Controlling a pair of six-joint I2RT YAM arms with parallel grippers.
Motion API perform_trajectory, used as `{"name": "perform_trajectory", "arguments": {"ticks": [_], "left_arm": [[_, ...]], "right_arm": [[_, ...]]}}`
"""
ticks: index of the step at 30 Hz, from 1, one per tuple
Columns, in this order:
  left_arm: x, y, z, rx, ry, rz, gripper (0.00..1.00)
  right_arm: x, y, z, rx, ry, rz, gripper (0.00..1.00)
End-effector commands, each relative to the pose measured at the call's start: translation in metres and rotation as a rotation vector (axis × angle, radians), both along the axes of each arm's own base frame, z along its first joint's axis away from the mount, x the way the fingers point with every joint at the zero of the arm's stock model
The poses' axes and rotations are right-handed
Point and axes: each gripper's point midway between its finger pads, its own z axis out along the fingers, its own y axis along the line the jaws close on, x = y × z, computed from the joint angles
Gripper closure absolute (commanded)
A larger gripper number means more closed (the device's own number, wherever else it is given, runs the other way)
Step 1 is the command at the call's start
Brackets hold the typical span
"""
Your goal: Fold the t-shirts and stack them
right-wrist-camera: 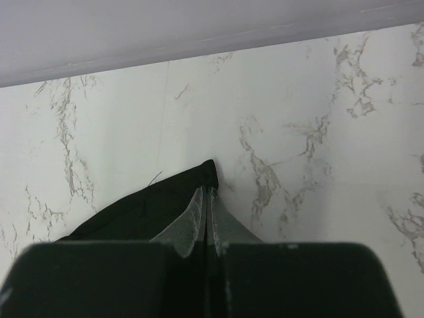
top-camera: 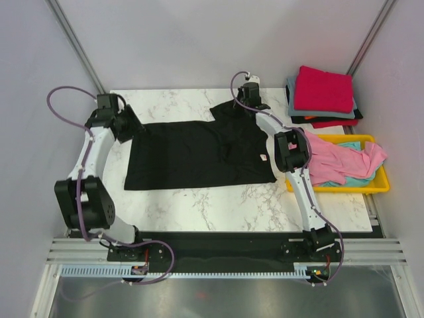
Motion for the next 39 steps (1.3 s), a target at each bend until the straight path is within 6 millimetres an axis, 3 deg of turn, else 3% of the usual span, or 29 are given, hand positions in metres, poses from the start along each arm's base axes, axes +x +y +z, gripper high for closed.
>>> {"name": "perform_trajectory", "arguments": {"ticks": [1, 4, 6, 7, 8, 10, 13, 23, 32, 38, 39], "left_arm": [[0.051, 0.033, 0.009, 0.105, -0.042, 0.088, 0.37], [0.082, 0.052, -0.015, 0.139, -0.016, 0.078, 0.37], [0.106, 0.053, -0.023, 0.114, -0.068, 0.033, 0.37], [0.115, 0.053, -0.048, 0.111, -0.037, -0.004, 0.36], [0.124, 0.053, -0.054, 0.110, -0.043, -0.028, 0.36], [0.139, 0.053, -0.080, 0.107, -0.010, -0.074, 0.36], [0.144, 0.060, -0.104, 0.100, 0.023, -0.095, 0.35], [0.166, 0.070, -0.130, 0.072, -0.017, -0.142, 0.35], [0.172, 0.069, -0.133, 0.038, -0.012, -0.162, 0.40], [0.175, 0.061, -0.141, 0.014, 0.017, -0.199, 0.51], [0.174, 0.060, -0.141, 0.015, 0.018, -0.201, 0.58]], "right_arm": [[0.006, -0.002, 0.054, 0.042, -0.087, 0.008, 1.00], [0.004, -0.003, 0.058, 0.068, -0.086, 0.010, 1.00], [0.004, -0.004, 0.065, 0.082, -0.096, 0.005, 1.00], [0.003, -0.005, 0.065, 0.086, -0.094, 0.001, 1.00], [0.002, -0.003, 0.066, 0.098, -0.089, 0.024, 1.00], [0.000, -0.001, 0.065, 0.111, -0.083, 0.039, 1.00], [-0.001, 0.001, 0.062, 0.125, -0.080, 0.042, 1.00], [0.001, 0.009, 0.057, 0.169, -0.064, 0.061, 1.00], [0.001, 0.012, 0.056, 0.180, -0.060, 0.069, 1.00], [0.000, 0.012, 0.055, 0.181, -0.058, 0.070, 1.00], [0.000, 0.012, 0.054, 0.180, -0.055, 0.069, 1.00]]}}
